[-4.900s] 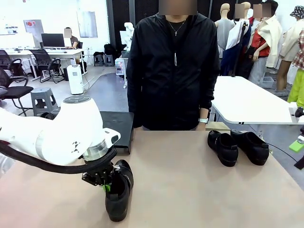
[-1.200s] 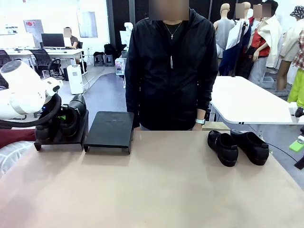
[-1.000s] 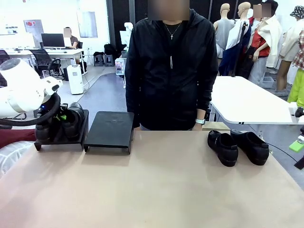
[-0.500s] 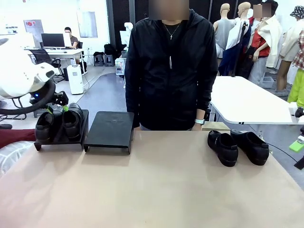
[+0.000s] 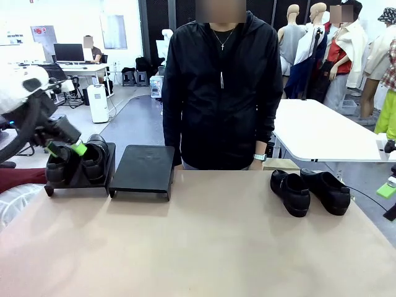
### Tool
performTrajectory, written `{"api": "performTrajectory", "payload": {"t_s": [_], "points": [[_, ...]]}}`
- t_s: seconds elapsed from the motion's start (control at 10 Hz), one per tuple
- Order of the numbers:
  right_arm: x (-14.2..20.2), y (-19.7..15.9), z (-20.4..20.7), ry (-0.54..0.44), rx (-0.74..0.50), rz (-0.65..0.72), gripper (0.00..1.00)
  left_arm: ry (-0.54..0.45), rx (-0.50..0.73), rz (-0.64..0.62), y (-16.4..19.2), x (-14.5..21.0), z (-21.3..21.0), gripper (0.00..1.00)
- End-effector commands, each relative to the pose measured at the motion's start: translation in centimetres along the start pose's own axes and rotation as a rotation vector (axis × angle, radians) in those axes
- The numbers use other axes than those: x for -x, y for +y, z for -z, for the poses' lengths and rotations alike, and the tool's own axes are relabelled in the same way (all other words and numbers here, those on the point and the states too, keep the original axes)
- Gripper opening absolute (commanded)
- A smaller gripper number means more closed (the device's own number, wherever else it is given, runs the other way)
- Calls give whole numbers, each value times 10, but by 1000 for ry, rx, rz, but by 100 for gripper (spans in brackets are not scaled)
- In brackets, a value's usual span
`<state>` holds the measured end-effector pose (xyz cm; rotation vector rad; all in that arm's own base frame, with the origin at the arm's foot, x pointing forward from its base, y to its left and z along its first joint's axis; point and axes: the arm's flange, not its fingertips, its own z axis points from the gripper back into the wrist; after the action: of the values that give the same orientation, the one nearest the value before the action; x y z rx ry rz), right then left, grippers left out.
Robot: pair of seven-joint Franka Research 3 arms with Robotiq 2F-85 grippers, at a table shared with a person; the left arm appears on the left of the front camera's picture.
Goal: Organize the shoes by placing them on the stand.
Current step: Place the Shoe from the middle of the table onto the Shoes Stand.
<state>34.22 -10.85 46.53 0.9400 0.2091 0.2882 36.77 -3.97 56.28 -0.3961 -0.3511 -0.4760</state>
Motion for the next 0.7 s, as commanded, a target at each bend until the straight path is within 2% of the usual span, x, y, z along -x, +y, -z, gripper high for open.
{"api": "performTrajectory", "payload": {"t_s": [0.0,0.1,0.2,0.3,0.4,0.5,0.6], "points": [[0,4,-1,-11,-16,18,100,139,170,190,14,38,-18,100],[0,4,-1,-11,-16,18,100,120,248,229,16,64,-28,100],[0,4,-1,-11,-16,18,100,7,340,174,20,77,-36,100],[0,4,-1,-11,-16,18,100,-114,415,-52,26,77,-35,100],[0,4,-1,-11,-16,18,100,-202,481,-174,33,70,-29,100],[0,4,-1,-11,-16,18,100,-330,550,-411,44,58,-21,100],[0,4,-1,-11,-16,18,100,-386,559,-495,55,53,-16,100]]}}
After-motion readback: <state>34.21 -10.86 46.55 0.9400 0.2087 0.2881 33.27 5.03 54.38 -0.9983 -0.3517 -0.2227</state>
